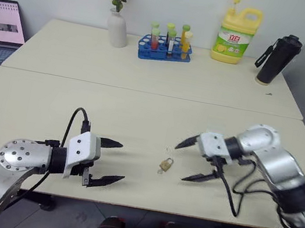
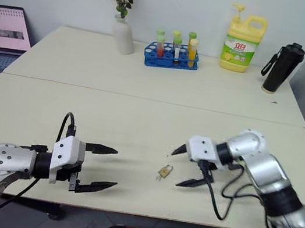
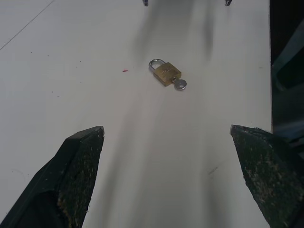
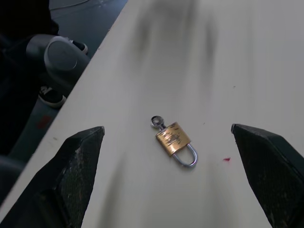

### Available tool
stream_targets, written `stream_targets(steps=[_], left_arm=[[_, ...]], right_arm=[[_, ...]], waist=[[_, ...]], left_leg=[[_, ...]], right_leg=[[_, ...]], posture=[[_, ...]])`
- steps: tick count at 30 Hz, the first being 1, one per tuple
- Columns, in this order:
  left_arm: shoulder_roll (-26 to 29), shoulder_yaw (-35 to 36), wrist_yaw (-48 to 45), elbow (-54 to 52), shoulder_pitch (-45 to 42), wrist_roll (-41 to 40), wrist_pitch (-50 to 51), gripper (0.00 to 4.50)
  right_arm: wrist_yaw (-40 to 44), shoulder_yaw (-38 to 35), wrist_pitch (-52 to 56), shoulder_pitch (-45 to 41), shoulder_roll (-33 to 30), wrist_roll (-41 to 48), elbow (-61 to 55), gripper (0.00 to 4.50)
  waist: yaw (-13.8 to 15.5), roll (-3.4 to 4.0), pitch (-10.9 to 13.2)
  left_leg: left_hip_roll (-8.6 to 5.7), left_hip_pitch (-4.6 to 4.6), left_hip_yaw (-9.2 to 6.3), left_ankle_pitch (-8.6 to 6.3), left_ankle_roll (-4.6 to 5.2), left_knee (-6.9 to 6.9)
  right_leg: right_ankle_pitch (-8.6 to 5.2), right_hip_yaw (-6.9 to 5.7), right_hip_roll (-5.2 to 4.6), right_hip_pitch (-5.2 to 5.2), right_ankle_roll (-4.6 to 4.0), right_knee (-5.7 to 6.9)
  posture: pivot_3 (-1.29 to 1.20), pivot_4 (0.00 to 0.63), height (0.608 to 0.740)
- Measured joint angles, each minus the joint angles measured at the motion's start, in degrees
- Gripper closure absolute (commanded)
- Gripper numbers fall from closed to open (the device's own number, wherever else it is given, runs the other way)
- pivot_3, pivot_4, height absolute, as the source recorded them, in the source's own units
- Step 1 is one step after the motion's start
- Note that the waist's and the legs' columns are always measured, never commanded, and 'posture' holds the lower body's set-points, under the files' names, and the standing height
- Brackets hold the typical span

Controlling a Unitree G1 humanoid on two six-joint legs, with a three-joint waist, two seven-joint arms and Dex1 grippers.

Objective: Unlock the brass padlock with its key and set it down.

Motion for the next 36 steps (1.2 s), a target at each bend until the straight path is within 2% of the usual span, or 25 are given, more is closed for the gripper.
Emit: stream_targets(steps=[6, 10, 17, 27, 31, 36], left_arm=[[0.0, 1.8, 2.7, -3.7, 5.1, 0.7, 0.6, 0.04], [0.0, 3.4, 3.0, -5.0, 6.7, 0.7, 1.3, 0.04], [0.0, 3.8, 3.3, -5.7, 7.9, 0.8, 1.7, 0.04], [0.2, 3.8, 3.9, -5.7, 7.9, 0.9, 1.7, 0.04], [0.3, 3.8, 3.9, -5.7, 7.5, 1.1, 1.7, 0.0], [0.2, 3.7, 4.1, -5.7, 6.8, 1.2, 1.7, 0.0]], right_arm=[[1.2, 6.2, -10.6, -6.2, 6.7, -5.1, 16.5, 0.0], [1.3, 10.2, -14.8, -9.1, 7.7, -5.6, 22.1, 0.0], [1.5, 16.6, -18.7, -11.4, 8.3, -5.4, 27.0, 0.0], [1.5, 17.9, -21.3, -12.0, 10.5, -5.0, 28.8, 0.0], [1.6, 18.1, -21.6, -12.6, 12.0, -5.4, 31.0, 0.9], [1.7, 18.1, -22.1, -14.9, 12.9, -7.2, 35.3, 2.66]], waist=[[0.5, 0.02, 0.0], [0.4, 0.02, 0.0], [0.4, 0.03, 0.0], [0.4, 0.04, 0.0], [0.3, 0.04, 0.0], [0.3, 0.04, 0.0]], left_leg=[[0.01, -0.03, -0.11, 0.0, 0.0, -0.02], [-0.02, -0.02, -0.1, 0.0, 0.0, -0.02], [0.01, 0.0, -0.12, 0.0, 0.0, -0.02], [0.0, 0.0, -0.12, 0.0, 0.0, -0.02], [0.01, 0.01, -0.12, 0.0, 0.0, -0.03], [0.01, 0.04, -0.11, 0.0, 0.0, -0.02]], right_leg=[[-0.02, 0.0, -0.08, -0.01, -0.13, 0.03], [-0.03, -0.02, -0.13, 0.0, -0.16, 0.04], [-0.07, -0.07, -0.13, 0.0, -0.23, 0.06], [-0.07, -0.09, -0.16, 0.0, -0.23, 0.06], [-0.07, -0.09, -0.16, 0.0, -0.24, 0.07], [-0.07, -0.1, -0.16, 0.01, -0.24, 0.07]], posture=[[0.0, 0.15, 0.74], [0.0, 0.15, 0.74], [0.0, 0.15, 0.74], [0.0, 0.15, 0.74], [0.0, 0.15, 0.74], [0.0, 0.15, 0.74]])
